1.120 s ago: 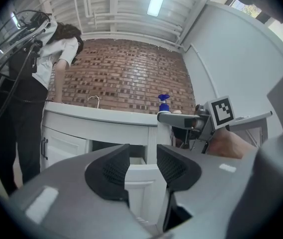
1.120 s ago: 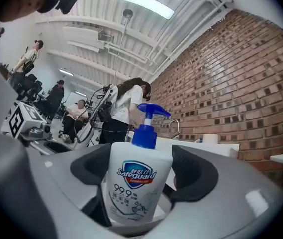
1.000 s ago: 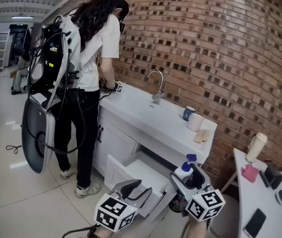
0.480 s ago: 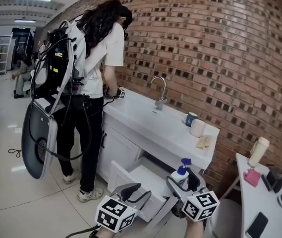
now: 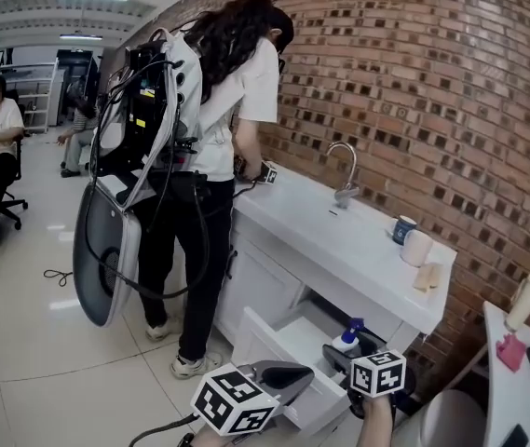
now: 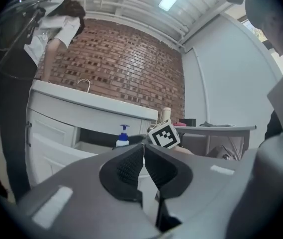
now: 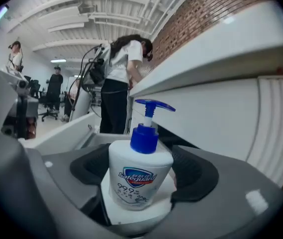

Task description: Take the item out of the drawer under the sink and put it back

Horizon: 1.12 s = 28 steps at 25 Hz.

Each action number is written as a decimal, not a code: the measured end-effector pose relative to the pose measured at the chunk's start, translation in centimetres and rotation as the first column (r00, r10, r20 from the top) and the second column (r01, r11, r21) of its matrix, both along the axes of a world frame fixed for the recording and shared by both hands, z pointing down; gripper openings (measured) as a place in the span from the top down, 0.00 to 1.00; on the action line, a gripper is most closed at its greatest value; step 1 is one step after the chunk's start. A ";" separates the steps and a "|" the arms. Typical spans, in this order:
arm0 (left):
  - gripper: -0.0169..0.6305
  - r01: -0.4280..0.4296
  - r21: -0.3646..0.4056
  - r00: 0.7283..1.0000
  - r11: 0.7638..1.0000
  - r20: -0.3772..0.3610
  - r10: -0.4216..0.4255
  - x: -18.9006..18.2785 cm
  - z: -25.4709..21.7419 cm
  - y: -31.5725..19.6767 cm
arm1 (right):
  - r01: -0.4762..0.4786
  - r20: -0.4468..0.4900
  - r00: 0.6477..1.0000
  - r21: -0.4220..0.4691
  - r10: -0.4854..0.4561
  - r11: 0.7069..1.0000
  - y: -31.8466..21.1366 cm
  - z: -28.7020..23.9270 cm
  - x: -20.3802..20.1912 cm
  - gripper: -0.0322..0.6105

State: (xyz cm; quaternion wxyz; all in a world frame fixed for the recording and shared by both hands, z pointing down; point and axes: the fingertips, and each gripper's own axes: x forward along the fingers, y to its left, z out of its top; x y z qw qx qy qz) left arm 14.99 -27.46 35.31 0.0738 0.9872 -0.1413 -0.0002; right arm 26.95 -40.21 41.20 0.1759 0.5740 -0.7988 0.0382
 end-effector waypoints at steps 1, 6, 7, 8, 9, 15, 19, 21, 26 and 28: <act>0.94 0.007 0.007 1.000 1.000 -0.003 -0.007 -0.1 -0.1 -0.3 | 0.008 -0.030 1.000 -0.028 -0.009 1.000 -0.5 0.8 -0.2 0.35; 0.94 0.090 0.000 0.996 0.996 -0.017 -0.090 -0.2 0.1 -2.0 | 0.057 -0.073 0.995 -0.054 -0.061 0.997 -0.9 1.4 -1.0 0.33; 0.94 0.120 0.005 0.993 0.993 -0.017 -0.120 -0.3 0.2 -2.3 | 0.063 -0.069 0.995 -0.063 -0.067 0.996 -0.4 1.5 -0.8 0.27; 0.94 0.148 0.016 0.989 0.989 -0.013 -0.148 -0.4 0.2 -2.5 | 0.059 -0.056 0.996 -0.067 -0.063 0.996 0.2 1.6 -0.6 0.25; 0.94 0.171 0.029 0.985 0.985 -0.009 -0.171 -0.5 0.2 -2.6 | 0.052 -0.036 0.998 -0.064 -0.054 0.997 0.8 1.4 -0.3 0.24; 0.94 0.152 0.056 0.988 0.987 0.017 -0.153 1.3 0.5 -0.7 | -0.023 0.034 0.999 0.008 0.023 1.000 4.3 -1.5 1.2 0.24; 0.94 0.128 0.102 0.991 0.987 0.031 -0.131 3.0 0.4 1.6 | -0.076 0.088 0.994 0.110 0.066 0.991 8.3 -3.9 1.8 0.24; 0.94 0.159 0.130 0.986 0.979 0.026 -0.164 2.9 0.1 2.3 | -0.124 0.124 0.987 0.234 0.097 0.964 10.7 -6.0 1.7 0.28; 0.81 0.342 0.155 0.940 0.927 -0.068 -0.336 -1.4 -1.6 1.3 | -0.251 0.203 0.964 0.456 0.175 0.854 16.8 -9.4 0.4 0.56; 0.76 0.332 0.099 0.941 0.938 -0.109 -0.321 -2.4 -1.9 1.3 | -0.275 0.211 0.957 0.451 0.198 0.849 18.2 -9.5 -0.1 0.56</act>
